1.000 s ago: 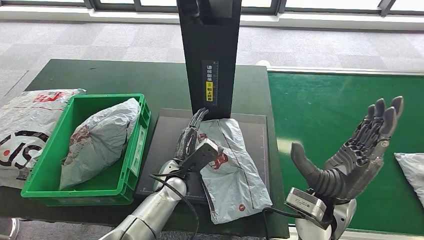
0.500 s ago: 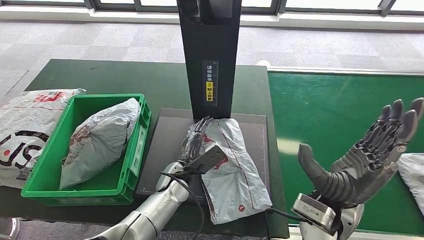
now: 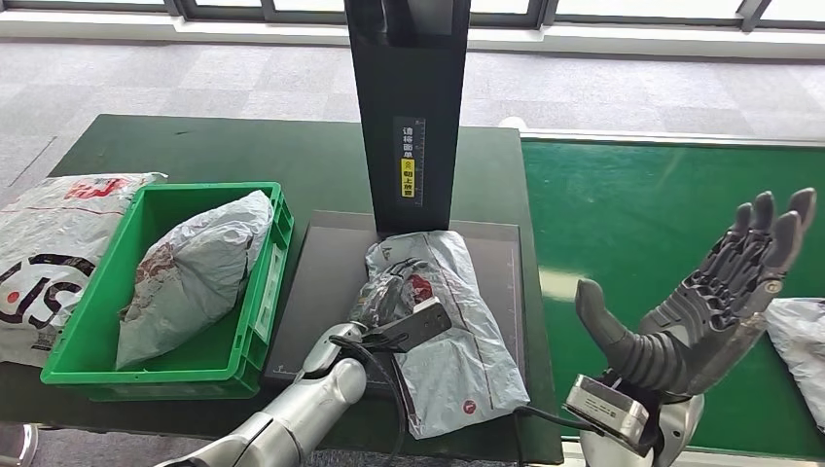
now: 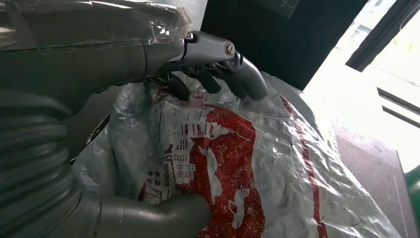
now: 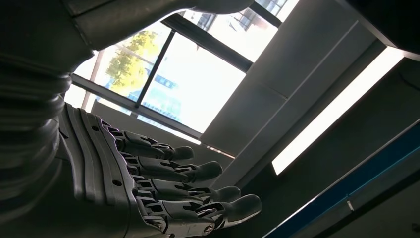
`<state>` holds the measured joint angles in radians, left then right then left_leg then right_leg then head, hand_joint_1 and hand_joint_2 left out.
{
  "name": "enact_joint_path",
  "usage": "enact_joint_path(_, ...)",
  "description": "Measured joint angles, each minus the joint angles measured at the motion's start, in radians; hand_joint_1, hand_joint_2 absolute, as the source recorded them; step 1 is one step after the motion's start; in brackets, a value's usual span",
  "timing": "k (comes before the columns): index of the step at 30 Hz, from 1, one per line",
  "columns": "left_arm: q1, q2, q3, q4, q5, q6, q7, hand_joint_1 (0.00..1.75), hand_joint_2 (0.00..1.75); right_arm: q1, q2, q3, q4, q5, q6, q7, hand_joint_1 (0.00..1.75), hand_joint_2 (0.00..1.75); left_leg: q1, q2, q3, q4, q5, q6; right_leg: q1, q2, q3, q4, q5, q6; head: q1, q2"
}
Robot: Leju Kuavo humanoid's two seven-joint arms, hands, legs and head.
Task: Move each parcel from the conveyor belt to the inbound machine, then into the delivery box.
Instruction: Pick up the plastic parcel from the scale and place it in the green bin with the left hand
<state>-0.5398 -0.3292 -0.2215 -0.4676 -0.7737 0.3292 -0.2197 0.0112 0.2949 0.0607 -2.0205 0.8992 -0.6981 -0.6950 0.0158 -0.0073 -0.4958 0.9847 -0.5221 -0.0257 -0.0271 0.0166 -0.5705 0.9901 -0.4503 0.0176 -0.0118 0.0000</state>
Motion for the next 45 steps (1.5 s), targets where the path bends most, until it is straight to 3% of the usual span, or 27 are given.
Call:
enact_joint_path(18,0.000,0.014,-0.039,0.012,-0.069,-0.055,0.030,1.75,1.75,-0.003,0.000,0.000,0.028,-0.009,0.000,0.000,0.00,1.75,0.000,0.000,0.000,0.000,0.000,0.000,0.000,0.000,0.000,0.000,0.000,0.000,0.000,0.000)
enact_joint_path(29,0.001,0.014,-0.039,0.012,-0.091,-0.035,0.045,1.75,1.75,-0.005,0.000,0.000,0.043,-0.010,0.000,0.000,0.00,1.75,0.000,0.000,0.000,0.000,0.000,0.000,0.000,0.000,0.000,0.000,0.000,0.000,0.000,0.000)
enact_joint_path(32,0.007,0.016,-0.039,0.004,-0.093,0.035,0.049,1.75,1.75,-0.005,0.000,0.000,0.043,-0.010,0.000,0.000,0.00,1.75,0.000,0.000,0.000,0.000,0.000,0.000,0.000,0.000,0.000,0.000,0.000,0.000,0.000,0.000)
enact_joint_path(39,0.046,0.034,0.013,-0.122,-0.075,0.336,-0.031,1.75,1.75,-0.005,0.000,-0.001,0.043,-0.010,0.000,0.000,0.00,1.75,0.000,0.000,0.000,0.000,0.000,0.000,0.000,0.000,0.000,0.000,0.000,0.000,0.000,0.000)
enact_joint_path(45,0.122,0.022,0.141,-0.344,-0.167,0.370,-0.132,1.75,1.75,-0.004,0.000,-0.005,0.043,-0.010,0.000,0.000,0.00,1.75,0.000,0.000,0.006,0.000,0.000,0.000,0.000,0.000,-0.001,0.000,0.000,0.000,0.000,0.000)
